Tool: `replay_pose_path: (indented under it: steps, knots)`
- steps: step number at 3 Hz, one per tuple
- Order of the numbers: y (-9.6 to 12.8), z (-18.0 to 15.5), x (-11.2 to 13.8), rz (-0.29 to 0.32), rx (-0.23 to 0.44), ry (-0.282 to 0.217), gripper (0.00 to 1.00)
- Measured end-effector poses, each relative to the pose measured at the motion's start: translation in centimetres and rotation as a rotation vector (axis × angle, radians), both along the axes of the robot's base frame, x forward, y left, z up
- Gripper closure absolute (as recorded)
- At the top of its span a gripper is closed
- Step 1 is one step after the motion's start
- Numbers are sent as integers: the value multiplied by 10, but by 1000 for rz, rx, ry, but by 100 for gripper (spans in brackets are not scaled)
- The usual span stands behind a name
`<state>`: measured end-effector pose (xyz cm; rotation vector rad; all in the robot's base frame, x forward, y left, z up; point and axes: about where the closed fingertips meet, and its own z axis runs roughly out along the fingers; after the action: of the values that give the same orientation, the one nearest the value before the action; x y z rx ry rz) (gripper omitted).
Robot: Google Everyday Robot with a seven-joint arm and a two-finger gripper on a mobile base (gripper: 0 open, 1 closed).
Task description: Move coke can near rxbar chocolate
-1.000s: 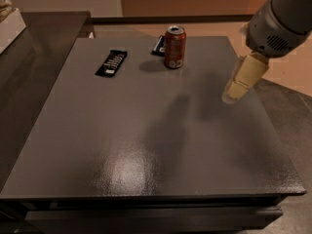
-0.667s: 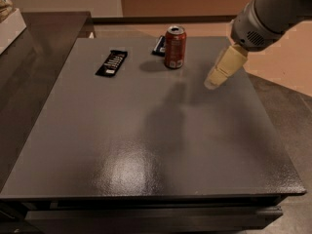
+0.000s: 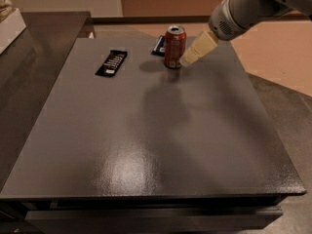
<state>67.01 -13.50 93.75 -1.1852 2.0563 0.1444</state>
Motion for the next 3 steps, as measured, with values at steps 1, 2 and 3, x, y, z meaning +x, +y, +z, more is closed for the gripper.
replay_pose_path:
  steps: [1, 2, 3]
  knots:
    - [18, -10, 36, -20, 83, 22, 0]
    - [36, -15, 59, -19, 145, 46, 0]
    - [52, -20, 71, -1, 185, 76, 17]
